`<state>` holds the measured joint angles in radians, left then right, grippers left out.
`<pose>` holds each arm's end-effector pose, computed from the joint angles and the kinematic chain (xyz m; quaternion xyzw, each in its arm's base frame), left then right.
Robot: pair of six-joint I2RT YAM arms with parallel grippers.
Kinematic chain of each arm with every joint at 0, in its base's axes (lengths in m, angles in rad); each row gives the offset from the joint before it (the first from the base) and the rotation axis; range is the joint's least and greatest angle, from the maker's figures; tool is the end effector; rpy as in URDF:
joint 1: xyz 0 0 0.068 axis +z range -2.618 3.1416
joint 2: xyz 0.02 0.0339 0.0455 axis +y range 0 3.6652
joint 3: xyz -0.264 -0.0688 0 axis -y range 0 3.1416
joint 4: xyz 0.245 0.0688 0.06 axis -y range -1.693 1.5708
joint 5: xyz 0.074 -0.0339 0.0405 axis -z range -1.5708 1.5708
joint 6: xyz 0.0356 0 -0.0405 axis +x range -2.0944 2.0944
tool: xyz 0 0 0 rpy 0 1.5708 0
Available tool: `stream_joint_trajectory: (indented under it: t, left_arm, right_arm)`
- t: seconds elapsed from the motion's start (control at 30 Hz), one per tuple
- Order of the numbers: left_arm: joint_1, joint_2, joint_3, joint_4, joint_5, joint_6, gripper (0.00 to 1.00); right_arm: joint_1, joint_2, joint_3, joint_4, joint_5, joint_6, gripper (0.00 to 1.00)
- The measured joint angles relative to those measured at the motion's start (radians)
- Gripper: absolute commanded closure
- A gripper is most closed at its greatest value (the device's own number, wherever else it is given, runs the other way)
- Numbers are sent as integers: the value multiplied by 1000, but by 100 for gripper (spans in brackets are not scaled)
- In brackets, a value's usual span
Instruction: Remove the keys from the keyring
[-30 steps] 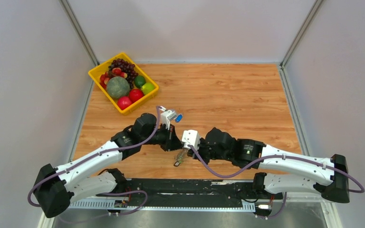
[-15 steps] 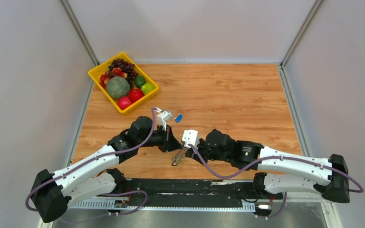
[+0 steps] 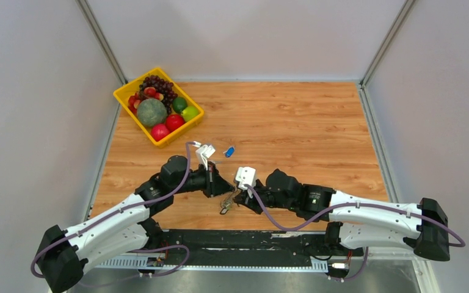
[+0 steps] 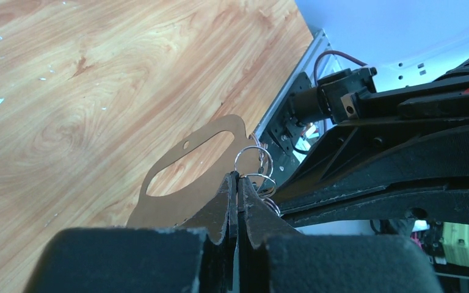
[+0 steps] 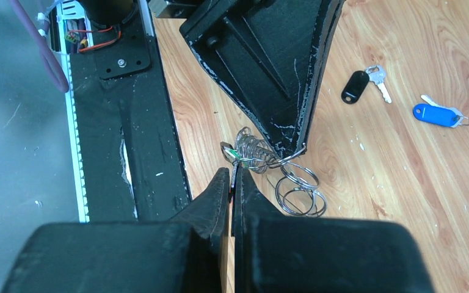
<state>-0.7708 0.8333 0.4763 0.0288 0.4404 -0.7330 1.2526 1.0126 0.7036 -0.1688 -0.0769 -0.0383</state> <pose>0.1283 -0.1457 0.2453 0.1421 0.7909 -0.5177 0.2936 0.0691 0.2184 0.2697 -0.5295 0.6700 0.3233 0.4078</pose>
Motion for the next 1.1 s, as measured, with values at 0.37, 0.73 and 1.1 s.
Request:
stream_joint_trajectory:
  t: [0.37, 0.73, 1.1]
  left_arm:
    - [3, -9, -48, 96, 33, -50, 100]
    - [36, -64, -54, 275, -32, -46, 100]
    - [37, -39, -54, 376, 34, -43, 100]
  right_arm:
    - [2, -19, -26, 27, -1, 30, 86]
    - [47, -162, -42, -50, -86, 89, 61]
    - [47, -357, 5, -133, 94, 123, 64]
